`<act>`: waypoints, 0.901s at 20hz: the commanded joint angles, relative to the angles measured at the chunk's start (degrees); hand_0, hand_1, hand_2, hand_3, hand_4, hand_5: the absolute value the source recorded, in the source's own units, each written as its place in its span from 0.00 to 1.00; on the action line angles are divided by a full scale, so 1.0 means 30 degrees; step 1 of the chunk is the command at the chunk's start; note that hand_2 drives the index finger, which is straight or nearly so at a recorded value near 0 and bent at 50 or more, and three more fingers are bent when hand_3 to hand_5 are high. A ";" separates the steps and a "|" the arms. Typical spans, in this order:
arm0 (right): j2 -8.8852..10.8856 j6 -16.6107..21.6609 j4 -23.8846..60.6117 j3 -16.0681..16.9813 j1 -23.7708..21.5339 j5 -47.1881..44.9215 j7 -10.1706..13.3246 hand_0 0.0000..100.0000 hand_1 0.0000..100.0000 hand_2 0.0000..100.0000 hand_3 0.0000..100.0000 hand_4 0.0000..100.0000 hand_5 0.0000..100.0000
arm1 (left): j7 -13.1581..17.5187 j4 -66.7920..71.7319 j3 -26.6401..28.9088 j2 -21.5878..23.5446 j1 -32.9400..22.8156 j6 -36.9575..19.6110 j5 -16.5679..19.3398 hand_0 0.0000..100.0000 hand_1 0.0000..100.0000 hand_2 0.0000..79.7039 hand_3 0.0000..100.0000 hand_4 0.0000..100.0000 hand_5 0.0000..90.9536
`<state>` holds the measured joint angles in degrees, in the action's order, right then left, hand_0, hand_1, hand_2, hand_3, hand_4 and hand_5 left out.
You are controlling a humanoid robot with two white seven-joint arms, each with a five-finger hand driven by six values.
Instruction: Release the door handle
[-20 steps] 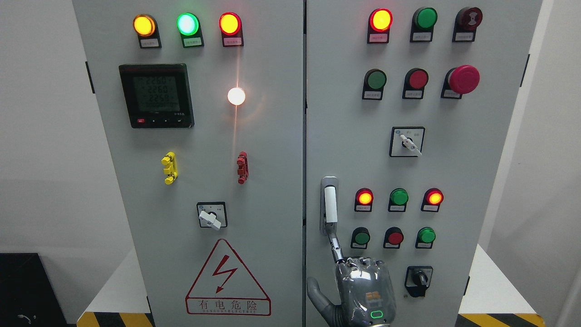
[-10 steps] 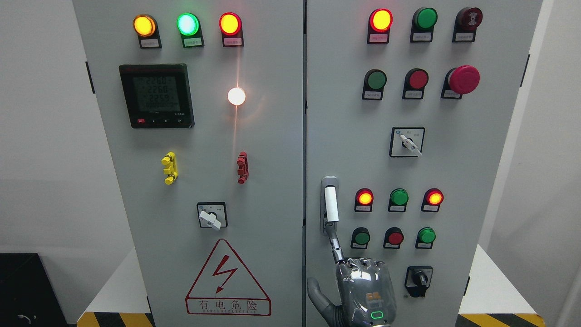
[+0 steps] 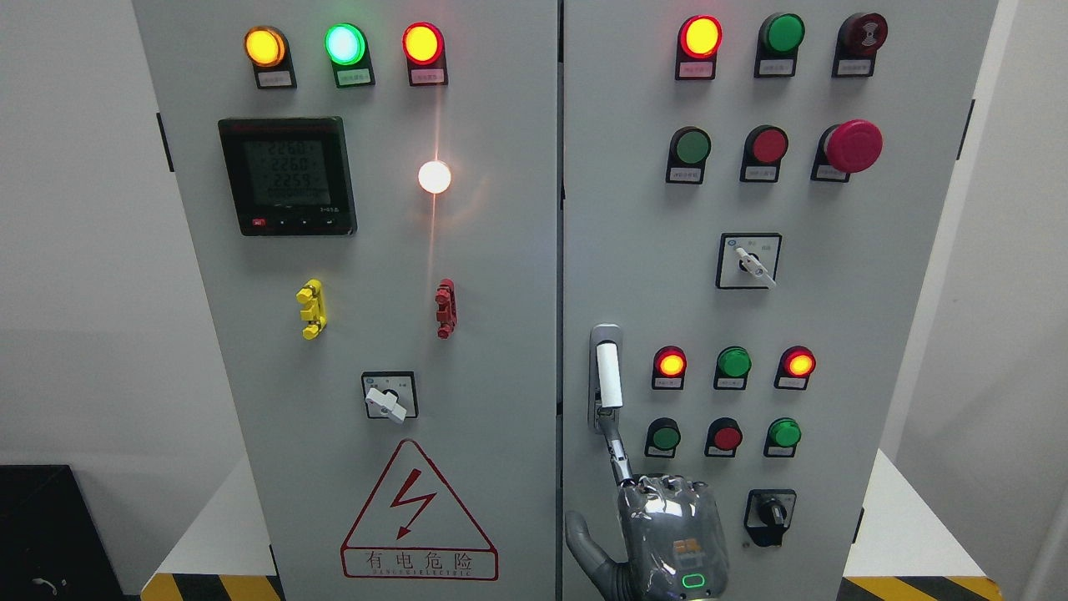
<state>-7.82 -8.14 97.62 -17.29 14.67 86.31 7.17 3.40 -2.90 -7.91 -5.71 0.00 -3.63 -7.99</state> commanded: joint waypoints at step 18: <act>-0.0002 -0.0010 0.0097 -0.0038 -0.0057 0.0000 0.0041 0.40 0.28 0.02 1.00 0.99 1.00 | 0.0009 0.0000 0.0000 0.0000 -0.0352 0.0008 -0.0002 0.12 0.56 0.00 0.00 0.00 0.00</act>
<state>-7.81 -8.16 97.71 -17.37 14.53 86.31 7.17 3.40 -2.90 -7.91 -5.71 0.00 -3.63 -7.99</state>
